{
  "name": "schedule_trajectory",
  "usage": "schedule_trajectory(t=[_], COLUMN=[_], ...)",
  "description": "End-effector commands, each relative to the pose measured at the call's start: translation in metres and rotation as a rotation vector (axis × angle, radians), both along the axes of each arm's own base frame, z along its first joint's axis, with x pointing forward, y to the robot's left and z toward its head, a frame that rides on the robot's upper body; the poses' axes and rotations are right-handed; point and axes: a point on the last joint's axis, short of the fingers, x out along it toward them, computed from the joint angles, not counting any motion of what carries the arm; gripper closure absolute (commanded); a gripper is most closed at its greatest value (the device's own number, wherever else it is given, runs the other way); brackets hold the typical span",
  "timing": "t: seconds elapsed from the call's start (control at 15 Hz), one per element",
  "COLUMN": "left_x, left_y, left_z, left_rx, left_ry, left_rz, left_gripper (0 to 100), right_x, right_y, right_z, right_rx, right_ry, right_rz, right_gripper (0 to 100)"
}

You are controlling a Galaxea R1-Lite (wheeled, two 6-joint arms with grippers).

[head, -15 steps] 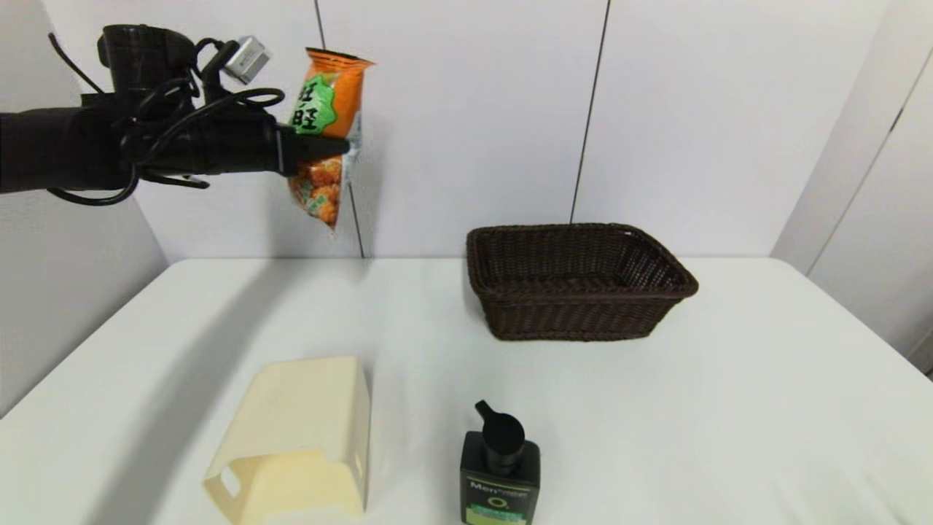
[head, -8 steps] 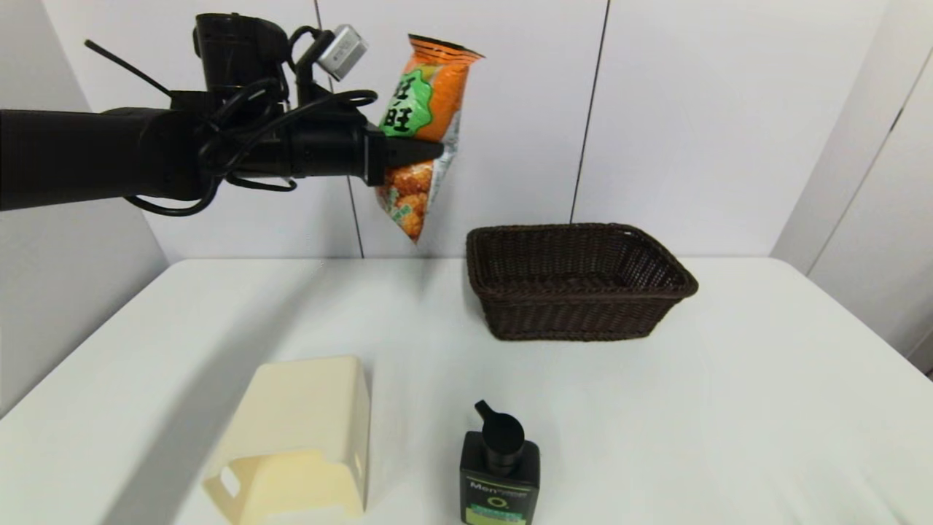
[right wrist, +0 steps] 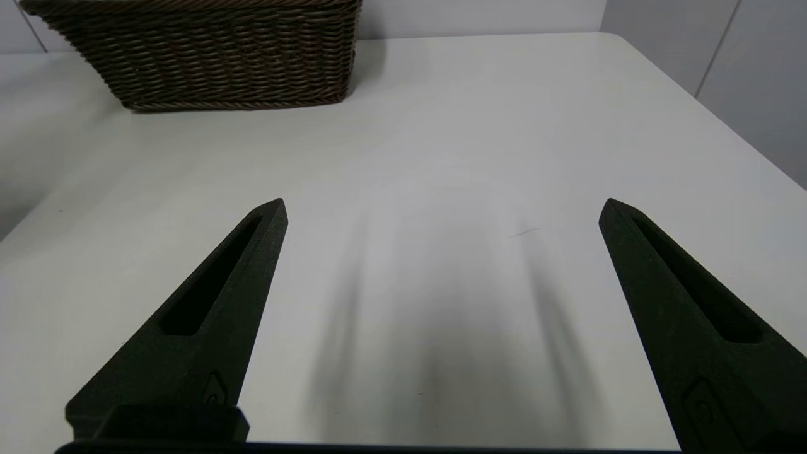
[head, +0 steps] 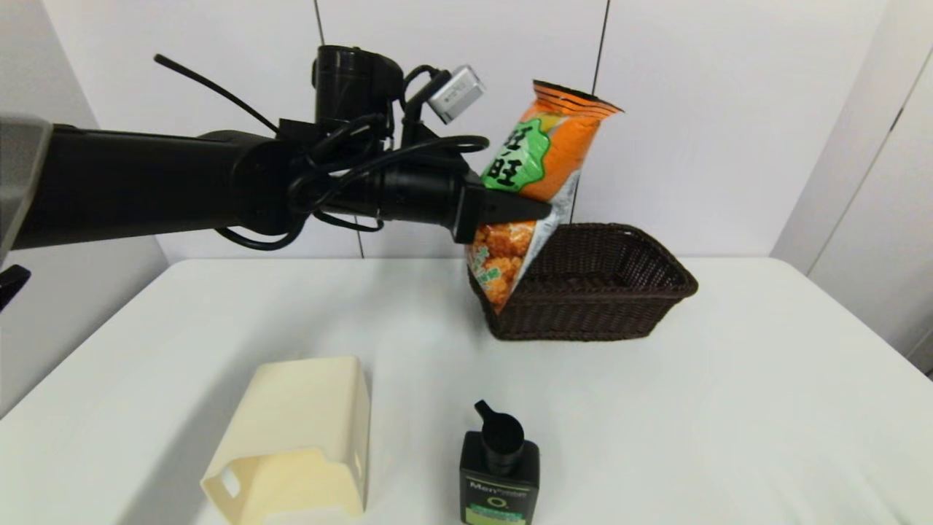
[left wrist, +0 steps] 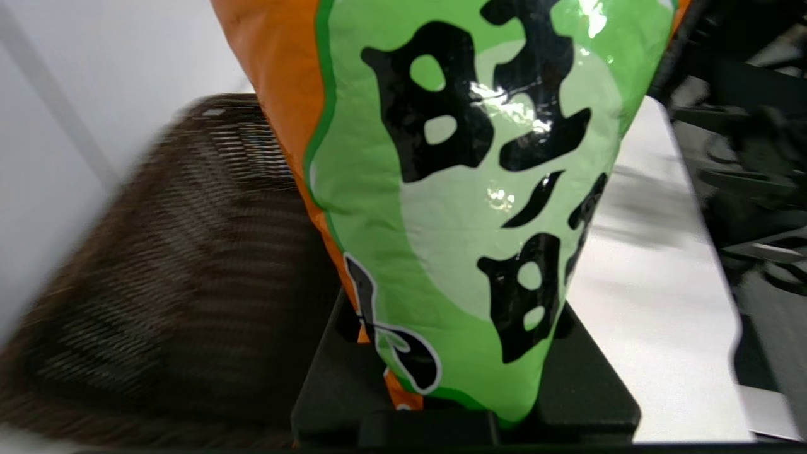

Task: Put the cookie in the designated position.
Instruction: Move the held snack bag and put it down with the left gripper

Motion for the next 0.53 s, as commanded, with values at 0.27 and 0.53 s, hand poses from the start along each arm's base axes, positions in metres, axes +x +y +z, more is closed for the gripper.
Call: schedule_trajectory(t=[0.27, 0.53], left_x=[-0.011, 0.0], left_y=[-0.051, -0.063], left_z=[-0.041, -0.082], left_rx=[0.07, 0.158], left_ry=[0.018, -0.023], left_rz=[-0.123, -0.144], left_gripper=[100, 100], right_x=[0.0, 0.0], right_y=[0.0, 0.0], right_z=[0.0, 0.0], right_rx=[0.002, 0.0], right_ry=[-0.001, 0.0], right_rz=[0.0, 0.0], right_gripper=[0, 0])
